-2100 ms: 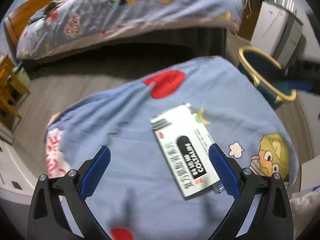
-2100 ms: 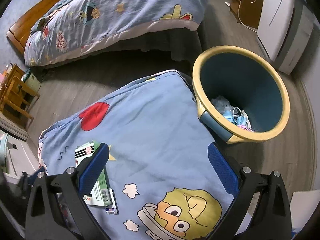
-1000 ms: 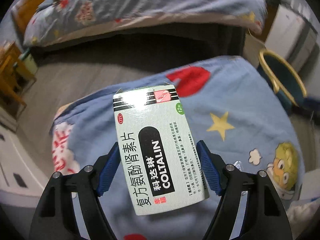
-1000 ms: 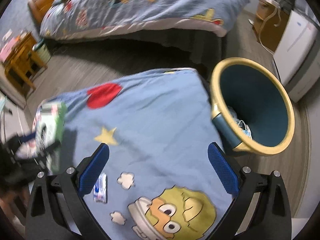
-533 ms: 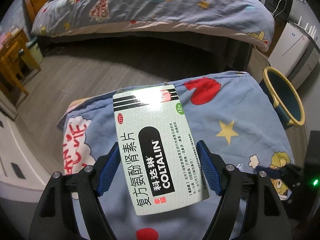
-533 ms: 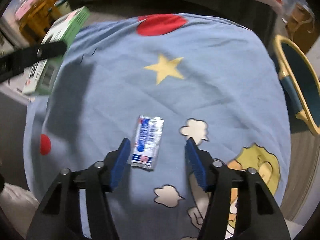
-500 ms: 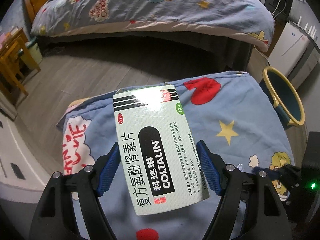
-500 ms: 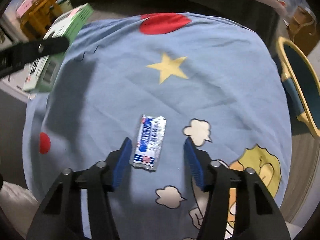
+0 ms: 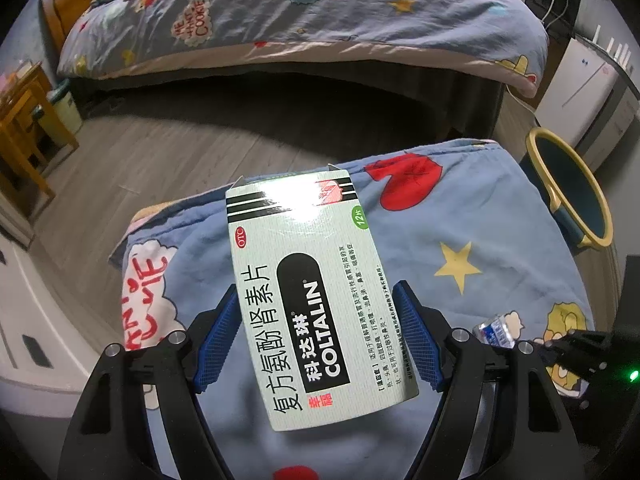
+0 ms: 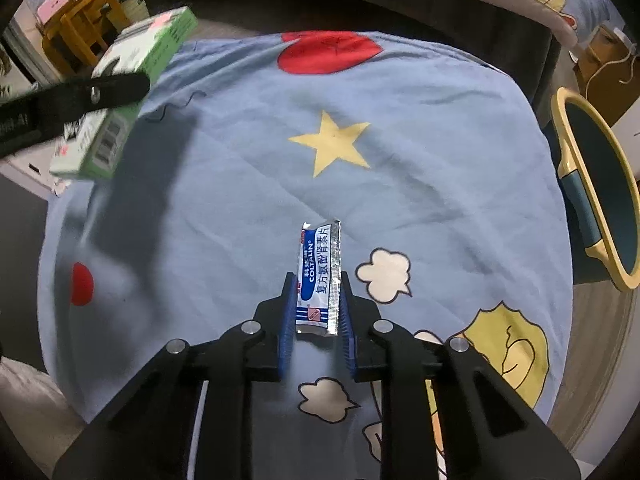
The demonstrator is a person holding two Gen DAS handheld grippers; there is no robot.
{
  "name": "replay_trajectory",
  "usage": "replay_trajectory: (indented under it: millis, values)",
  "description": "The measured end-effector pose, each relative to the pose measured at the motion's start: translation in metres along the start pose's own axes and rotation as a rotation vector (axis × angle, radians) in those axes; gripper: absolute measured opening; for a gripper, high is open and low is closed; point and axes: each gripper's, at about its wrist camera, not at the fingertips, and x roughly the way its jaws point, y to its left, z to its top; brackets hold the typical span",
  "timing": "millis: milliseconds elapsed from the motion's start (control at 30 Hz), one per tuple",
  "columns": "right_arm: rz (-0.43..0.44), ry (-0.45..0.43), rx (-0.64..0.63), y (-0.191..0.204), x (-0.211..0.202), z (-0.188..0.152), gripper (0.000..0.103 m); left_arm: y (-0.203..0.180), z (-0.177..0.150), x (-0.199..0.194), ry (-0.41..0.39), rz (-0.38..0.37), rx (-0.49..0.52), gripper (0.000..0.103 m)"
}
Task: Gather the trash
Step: 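Carry the box and strip over the bin and open both tools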
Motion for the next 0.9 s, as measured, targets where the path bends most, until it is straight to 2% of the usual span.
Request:
replay_trajectory:
  millis: [200,367,533,700,900]
  values:
    - [0.028,-0.07,0.073,-0.028,-0.035,0.018,0.019,-0.005,0.001,-0.002,-0.011,0.003,0.022,0.076]
    - [0.04,-0.174,0.119,-0.054,-0.082,0.034,0.019,-0.011,0.002,-0.004,-0.024,0.005,0.048,0.076]
    - [0.036,-0.25,0.103,-0.074,-0.117,0.044,0.019,-0.021,0.005,-0.009,-0.041,-0.003,0.069,0.076]
    - [0.069,-0.285,0.061,-0.081,-0.144,0.054,0.019,-0.035,0.011,-0.017,-0.071,-0.017,0.096,0.076]
    - [0.003,-0.328,0.042,-0.116,-0.168,0.062,0.019,-0.059,0.017,-0.024,-0.102,-0.035,0.148,0.076]
